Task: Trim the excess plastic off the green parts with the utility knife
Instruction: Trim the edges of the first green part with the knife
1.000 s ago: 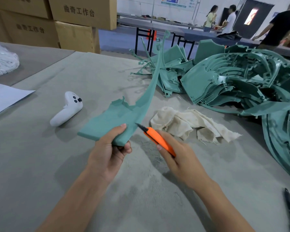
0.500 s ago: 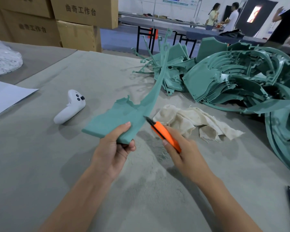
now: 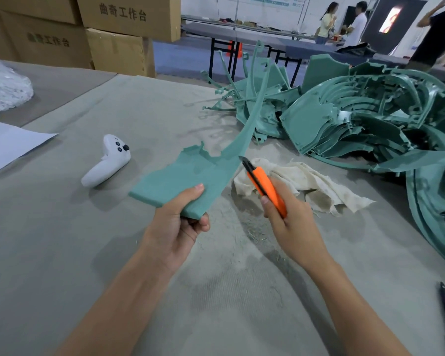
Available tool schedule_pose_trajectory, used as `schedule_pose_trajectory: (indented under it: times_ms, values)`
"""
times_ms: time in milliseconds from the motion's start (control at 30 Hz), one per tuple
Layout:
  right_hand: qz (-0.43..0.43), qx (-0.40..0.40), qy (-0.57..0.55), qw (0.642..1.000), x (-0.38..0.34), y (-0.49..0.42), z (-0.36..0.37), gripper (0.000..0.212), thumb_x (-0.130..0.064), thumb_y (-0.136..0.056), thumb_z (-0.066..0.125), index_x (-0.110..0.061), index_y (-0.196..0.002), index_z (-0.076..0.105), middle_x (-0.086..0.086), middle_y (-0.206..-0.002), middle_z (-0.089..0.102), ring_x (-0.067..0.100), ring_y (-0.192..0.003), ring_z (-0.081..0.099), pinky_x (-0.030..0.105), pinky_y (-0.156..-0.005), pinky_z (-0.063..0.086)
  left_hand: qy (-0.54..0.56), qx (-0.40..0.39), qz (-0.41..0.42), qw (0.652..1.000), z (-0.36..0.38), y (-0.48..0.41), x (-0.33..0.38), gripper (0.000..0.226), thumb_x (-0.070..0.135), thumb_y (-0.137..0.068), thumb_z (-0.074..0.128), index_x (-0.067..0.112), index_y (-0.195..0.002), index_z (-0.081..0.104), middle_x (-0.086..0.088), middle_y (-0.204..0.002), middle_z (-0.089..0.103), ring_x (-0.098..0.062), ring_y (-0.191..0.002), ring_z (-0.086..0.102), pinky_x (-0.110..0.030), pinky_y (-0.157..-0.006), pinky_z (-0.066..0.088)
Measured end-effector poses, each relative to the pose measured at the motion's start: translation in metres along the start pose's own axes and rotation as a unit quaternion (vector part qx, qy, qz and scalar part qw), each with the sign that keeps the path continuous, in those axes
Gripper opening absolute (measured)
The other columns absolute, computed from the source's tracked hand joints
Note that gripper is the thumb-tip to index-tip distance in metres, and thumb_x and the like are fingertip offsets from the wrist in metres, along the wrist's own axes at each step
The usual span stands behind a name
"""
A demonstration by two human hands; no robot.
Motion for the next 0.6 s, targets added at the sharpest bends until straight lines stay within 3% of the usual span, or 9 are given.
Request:
schedule_pose_trajectory:
  times_ms: [100,233,333,433,600]
  values:
    - [0.027,0.045,0.012,0.999,0.007,-0.004,-0.013,0.034,-0.024,-0.102,0.050,-0.020,-0.135,0.050,-0.007,-0.072,0.061,0.015,-0.057,0.057,0.032,-0.051,0.044,-0.031,-0.015,0.004,0.999,0.001,0.002,0.001,0.013,0.014,-0.071,0.068,0.016,-0.076,0.056,0.005,-0.059,0.053,-0.011,-0.035,0.042,-0.020,-0.036,0.037]
    - [0.028,0.089,0.048,0.995,0.010,-0.005,-0.029,0.036,-0.024,-0.102,0.049,-0.018,-0.137,0.050,0.000,-0.076,0.062,0.017,-0.064,0.059,0.034,-0.059,0.045,-0.055,-0.036,0.016,0.998,0.005,0.006,0.004,0.010,0.011,-0.075,0.066,0.017,-0.077,0.058,0.005,-0.061,0.054,-0.012,-0.034,0.042,-0.021,-0.036,0.036]
    - [0.014,0.117,0.073,0.990,0.010,-0.006,-0.037,0.039,-0.029,-0.102,0.046,-0.016,-0.139,0.049,0.002,-0.078,0.061,0.011,-0.066,0.053,0.023,-0.061,0.042,-0.062,-0.048,0.017,0.997,0.005,0.007,0.005,0.020,0.006,-0.080,0.063,0.021,-0.067,0.062,0.005,-0.058,0.052,-0.012,-0.033,0.041,-0.020,-0.035,0.034]
    - [0.008,0.121,0.086,0.989,0.011,-0.008,-0.039,0.040,-0.030,-0.102,0.046,-0.015,-0.139,0.049,0.001,-0.080,0.060,0.007,-0.071,0.053,0.017,-0.062,0.039,-0.051,-0.053,0.007,0.997,0.006,0.008,0.005,0.027,0.008,-0.077,0.064,0.025,-0.056,0.065,0.005,-0.056,0.049,-0.011,-0.032,0.041,-0.019,-0.034,0.034]
    - [-0.012,0.056,0.101,0.993,0.009,-0.004,-0.023,0.041,-0.025,-0.102,0.048,-0.020,-0.142,0.046,-0.007,-0.070,0.055,0.010,-0.056,0.051,0.030,-0.054,0.044,-0.013,-0.036,-0.022,0.999,0.002,0.004,0.001,0.019,0.010,-0.071,0.067,0.023,-0.057,0.064,0.004,-0.056,0.049,-0.010,-0.032,0.041,-0.018,-0.034,0.034]
Point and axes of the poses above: each hand's wrist, its own y-axis away from the middle knuckle, its own z-axis out of the palm, x = y × z, the point moved 6 cm from there along -y, towards the middle knuckle
